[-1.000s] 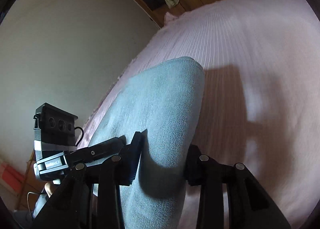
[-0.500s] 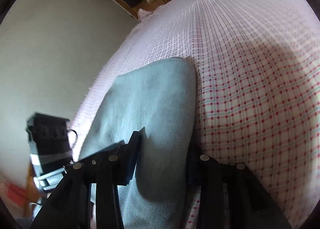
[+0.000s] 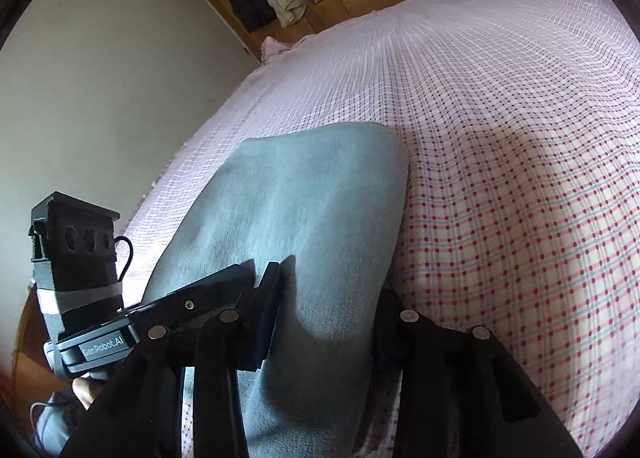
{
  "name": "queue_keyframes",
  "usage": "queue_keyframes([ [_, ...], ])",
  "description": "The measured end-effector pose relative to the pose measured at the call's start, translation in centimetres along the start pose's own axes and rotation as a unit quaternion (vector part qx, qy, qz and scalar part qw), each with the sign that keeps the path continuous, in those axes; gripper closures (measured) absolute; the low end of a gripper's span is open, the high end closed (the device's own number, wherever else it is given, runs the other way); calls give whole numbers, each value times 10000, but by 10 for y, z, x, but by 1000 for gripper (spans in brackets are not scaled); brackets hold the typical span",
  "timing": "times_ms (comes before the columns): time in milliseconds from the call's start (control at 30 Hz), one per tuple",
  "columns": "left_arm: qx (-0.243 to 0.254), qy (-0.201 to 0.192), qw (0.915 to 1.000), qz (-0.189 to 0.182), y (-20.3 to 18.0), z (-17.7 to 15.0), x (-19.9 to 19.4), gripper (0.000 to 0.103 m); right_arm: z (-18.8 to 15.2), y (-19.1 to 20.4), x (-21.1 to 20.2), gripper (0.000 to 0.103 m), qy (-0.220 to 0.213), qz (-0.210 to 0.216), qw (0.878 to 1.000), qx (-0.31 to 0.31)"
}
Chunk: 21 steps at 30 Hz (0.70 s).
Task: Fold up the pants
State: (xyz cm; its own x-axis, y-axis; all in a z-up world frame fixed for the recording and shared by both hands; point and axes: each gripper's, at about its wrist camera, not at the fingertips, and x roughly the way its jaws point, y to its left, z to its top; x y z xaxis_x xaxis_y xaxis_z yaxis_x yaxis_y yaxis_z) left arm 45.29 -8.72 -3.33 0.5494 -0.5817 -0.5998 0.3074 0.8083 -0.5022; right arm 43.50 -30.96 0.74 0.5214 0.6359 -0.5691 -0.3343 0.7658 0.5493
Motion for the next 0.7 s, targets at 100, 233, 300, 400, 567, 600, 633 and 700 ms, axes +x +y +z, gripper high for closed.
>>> queue_keyframes([
  [100, -78, -31, 10000, 8, 4, -10, -6, 53, -1, -5, 0, 72, 45, 154, 9998, 132],
  [233, -70, 53, 10000, -35, 6, -14, -10, 36, 2, -5, -8, 70, 66, 254, 9995, 174],
  [300, -158, 82, 9998, -109, 4, -12, -15, 23, 5, -2, -8, 68, 156, 209, 9996, 145],
  [400, -170, -119, 9998, -65, -4, -9, -32, 0, 16, 9, -15, 53, 220, -260, 9993, -120],
  [567, 232, -586, 9965, 547, -28, -6, -74, 0, 20, 38, -53, 17, -300, -1511, 9834, -962],
  [600, 381, -667, 9942, 758, -36, -5, -80, 0, 18, 45, -62, 17, -445, -1657, 9790, -1098],
  [633, 583, -773, 9906, 969, -46, -7, -86, 0, 13, 53, -72, 16, -646, -1609, 9766, -1271],
  [700, 1025, -935, 9817, 1303, -65, -17, -93, 0, -2, 71, -93, 15, -1092, -1335, 9697, -1732],
])
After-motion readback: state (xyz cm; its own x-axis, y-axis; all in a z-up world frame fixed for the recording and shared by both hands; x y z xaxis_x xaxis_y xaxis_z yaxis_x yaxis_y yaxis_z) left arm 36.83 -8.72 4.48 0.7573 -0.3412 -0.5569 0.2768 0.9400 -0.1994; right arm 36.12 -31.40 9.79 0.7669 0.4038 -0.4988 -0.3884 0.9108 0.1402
